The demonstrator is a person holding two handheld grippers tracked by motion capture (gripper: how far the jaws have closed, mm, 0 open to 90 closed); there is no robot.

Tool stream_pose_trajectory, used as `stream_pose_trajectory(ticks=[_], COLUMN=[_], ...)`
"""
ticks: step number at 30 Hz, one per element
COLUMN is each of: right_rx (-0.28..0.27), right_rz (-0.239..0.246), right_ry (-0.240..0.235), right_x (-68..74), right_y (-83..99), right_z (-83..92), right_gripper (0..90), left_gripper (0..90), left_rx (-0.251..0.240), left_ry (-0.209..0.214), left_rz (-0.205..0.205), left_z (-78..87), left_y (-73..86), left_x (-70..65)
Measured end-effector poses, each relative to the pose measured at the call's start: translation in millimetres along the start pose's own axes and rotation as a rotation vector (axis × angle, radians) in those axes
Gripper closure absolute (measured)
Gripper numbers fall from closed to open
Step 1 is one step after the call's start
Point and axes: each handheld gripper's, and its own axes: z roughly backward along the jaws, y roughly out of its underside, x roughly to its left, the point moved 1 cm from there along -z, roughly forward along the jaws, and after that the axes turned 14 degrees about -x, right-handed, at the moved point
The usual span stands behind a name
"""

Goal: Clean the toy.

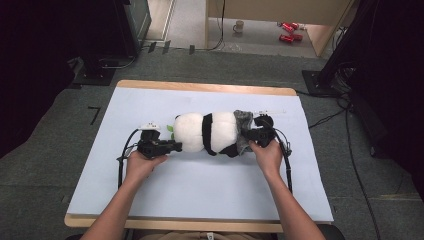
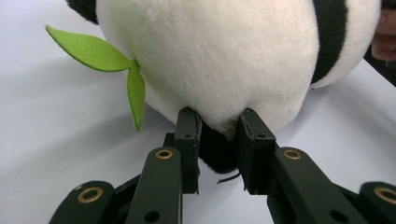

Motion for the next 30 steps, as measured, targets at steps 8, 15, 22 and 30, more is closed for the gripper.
stream_pose_trajectory(ticks=[8,15,22,30], right_rx=[0.095,0.095,-0.018,-0.107], right_rz=[-0.036,-0.048,-0.041,0.019], right_ry=[-0.006,-0.006,0.015,-0.015], right_x=[-2.0,-9.2,-20.0,-3.3], right_y=[23.0,23.7,-0.8,-27.1], right_z=[-10.8,-4.3,24.5,43.3], right_gripper=[79.5,79.1,79.1,79.0], left_gripper=[72.5,72.3,72.2,72.1], left_rx=[0.006,-0.003,-0.005,-0.002], left_ry=[0.007,0.012,0.006,-0.001], left_rz=[0.004,0.016,0.014,0.01], left_z=[-1.0,-2.2,-2.3,-1.6], left_y=[-4.1,-6.8,-7.1,-5.0], left_x=[2.6,5.7,4.7,2.9])
